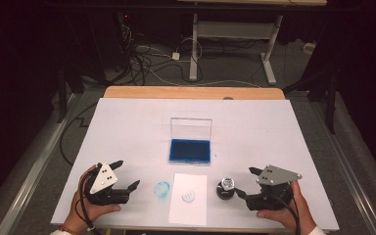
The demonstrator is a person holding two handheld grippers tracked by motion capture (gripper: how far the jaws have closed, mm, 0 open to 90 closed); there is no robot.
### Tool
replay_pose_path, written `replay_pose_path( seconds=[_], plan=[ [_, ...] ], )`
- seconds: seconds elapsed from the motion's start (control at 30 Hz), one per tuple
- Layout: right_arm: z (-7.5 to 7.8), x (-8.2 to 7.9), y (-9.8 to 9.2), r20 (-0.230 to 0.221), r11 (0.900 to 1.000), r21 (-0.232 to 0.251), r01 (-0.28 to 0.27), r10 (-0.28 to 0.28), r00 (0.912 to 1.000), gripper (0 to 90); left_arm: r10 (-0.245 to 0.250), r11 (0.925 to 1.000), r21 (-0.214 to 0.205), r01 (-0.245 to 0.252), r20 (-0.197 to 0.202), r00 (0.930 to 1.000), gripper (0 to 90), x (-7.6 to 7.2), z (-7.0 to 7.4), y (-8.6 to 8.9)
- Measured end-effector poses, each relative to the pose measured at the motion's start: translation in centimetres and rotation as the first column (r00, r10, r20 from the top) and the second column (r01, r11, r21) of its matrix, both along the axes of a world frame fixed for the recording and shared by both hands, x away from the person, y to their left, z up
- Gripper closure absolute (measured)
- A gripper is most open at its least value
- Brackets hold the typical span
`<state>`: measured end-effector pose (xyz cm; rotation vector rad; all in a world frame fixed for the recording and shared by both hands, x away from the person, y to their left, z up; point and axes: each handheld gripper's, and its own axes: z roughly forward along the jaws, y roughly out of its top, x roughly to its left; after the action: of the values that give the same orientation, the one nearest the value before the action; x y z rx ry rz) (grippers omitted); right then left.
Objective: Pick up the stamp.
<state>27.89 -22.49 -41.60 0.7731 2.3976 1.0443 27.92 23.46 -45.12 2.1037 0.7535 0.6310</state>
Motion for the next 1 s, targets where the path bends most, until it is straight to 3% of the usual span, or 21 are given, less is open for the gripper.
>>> replay_pose_path(
  seconds=[0.23, 0.3, 0.4, 0.57, 0.8, 1.0],
  plan=[
    [-0.1, 0.6, 2.1, -0.058, 0.9971, -0.052, -0.056, 0.053, 0.9969, 21.8, -0.018, 0.9998, 0.010, 0.018, 0.000, 0.9998, 21.3, -0.1, 0.0, -0.1],
    [-0.3, 0.9, 3.1, -0.090, 0.9923, -0.097, -0.078, 0.069, 0.9936, 22.9, -0.021, 0.9996, 0.018, 0.021, 0.010, 0.9997, 21.3, -0.1, -0.1, -0.2],
    [-0.5, 1.1, 3.6, -0.102, 0.9889, -0.123, -0.084, 0.071, 0.9923, 24.4, -0.018, 0.9997, 0.019, 0.018, -0.001, 0.9998, 21.3, -0.1, -0.2, -0.2],
    [-0.8, 1.7, 3.5, -0.116, 0.9930, -0.105, -0.056, 0.043, 0.9923, 26.3, -0.030, 0.9993, 0.021, 0.031, -0.025, 0.9992, 21.3, 0.0, -0.4, -0.3],
    [-1.1, 2.4, 3.7, -0.148, 0.9938, -0.100, -0.048, 0.033, 0.9885, 28.2, -0.029, 0.9976, 0.062, 0.030, -0.020, 0.9994, 21.8, 0.2, -0.5, -0.6],
    [-1.3, 2.9, 4.4, -0.161, 0.9932, -0.110, -0.040, 0.022, 0.9867, 38.9, -0.038, 0.9968, 0.069, 0.040, -0.033, 0.9987, 21.9, 0.4, -0.6, -0.7]
  ],
)
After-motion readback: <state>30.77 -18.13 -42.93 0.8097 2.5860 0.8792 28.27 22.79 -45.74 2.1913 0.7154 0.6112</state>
